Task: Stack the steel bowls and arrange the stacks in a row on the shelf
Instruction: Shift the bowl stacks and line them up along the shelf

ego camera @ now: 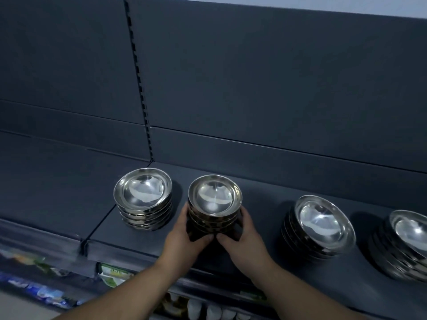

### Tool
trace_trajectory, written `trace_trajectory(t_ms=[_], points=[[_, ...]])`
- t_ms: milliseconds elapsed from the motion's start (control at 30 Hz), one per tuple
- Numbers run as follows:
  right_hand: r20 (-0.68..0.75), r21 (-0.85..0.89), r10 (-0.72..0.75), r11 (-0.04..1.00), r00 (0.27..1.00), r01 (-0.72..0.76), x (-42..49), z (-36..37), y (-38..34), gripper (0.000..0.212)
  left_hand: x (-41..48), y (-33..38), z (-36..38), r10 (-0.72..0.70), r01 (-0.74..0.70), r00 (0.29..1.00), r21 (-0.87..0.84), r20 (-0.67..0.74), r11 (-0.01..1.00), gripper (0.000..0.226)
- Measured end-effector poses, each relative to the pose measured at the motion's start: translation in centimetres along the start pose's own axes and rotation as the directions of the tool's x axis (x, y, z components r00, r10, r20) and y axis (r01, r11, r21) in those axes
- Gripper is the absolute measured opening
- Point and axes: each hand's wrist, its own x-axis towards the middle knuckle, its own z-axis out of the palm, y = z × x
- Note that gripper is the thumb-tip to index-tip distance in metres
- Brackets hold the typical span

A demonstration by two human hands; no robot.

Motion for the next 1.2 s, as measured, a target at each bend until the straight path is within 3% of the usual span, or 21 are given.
trace_trajectory(t_ms=[167, 267, 367, 433, 533, 700, 900, 1000, 1100, 1200], points=[[-0.02, -0.039, -0.023, 0.999, 1.0, 0.023, -0.2, -0.8, 0.3, 0.09, -1.0, 0.0, 0.2, -0.011, 0.012, 0.999, 0.039, -0.031, 0.999, 0.113], [-0.032, -0.075, 0.009, 0.997, 0.999, -0.012, -0.7, -1.3, 0.8, 0.085, -2.8, -0.4, 1.2, -0.062, 0.066, 0.994, 0.048, -0.085, 0.997, 0.106], [-0.02, -0.153, 0.04, 0.987, 0.999, -0.042, -1.9, -2.2, 1.7, 0.065, -5.0, 0.4, 2.6, -0.083, 0.113, 0.983, 0.181, -0.163, 0.977, 0.065], [-0.006, -0.21, 0.044, 0.977, 0.999, -0.044, -3.0, -3.3, 2.3, 0.047, -5.9, 1.3, 3.6, -0.057, 0.09, 0.99, 0.276, -0.128, 0.957, 0.034], [-0.002, -0.28, 0.022, 0.96, 1.0, -0.022, -4.5, -6.0, 3.1, 0.03, -6.5, 2.7, 5.7, -0.037, 0.048, 0.999, 0.331, -0.039, 0.942, 0.014], [-0.072, -0.36, -0.029, 0.933, 0.997, 0.001, -7.1, -11.3, 5.3, 0.003, -6.2, 5.3, 10.9, 0.053, -0.06, 0.998, 0.274, 0.032, 0.96, 0.041], [-0.324, -0.372, -0.022, 0.922, 0.946, -0.106, -8.6, -16.8, 7.4, 0.035, -4.9, 7.1, 14.2, 0.018, -0.043, 0.984, 0.134, 0.179, 0.99, 0.106], [-0.349, -0.271, 0.002, 0.957, 0.937, -0.103, -7.6, -18.6, 7.2, 0.047, -4.3, 7.4, 14.8, 0.04, -0.035, 0.965, -0.023, 0.26, 0.999, 0.126], [-0.209, -0.085, -0.009, 0.996, 0.978, -0.009, -6.6, -19.3, 6.5, 0.083, -4.5, 8.1, 15.1, 0.081, -0.028, 0.953, -0.178, 0.293, 0.984, 0.117], [-0.136, -0.024, -0.071, 0.997, 0.988, 0.068, -5.8, -19.1, 6.2, 0.09, -4.7, 8.9, 15.0, 0.113, -0.039, 0.954, -0.256, 0.277, 0.966, 0.092]])
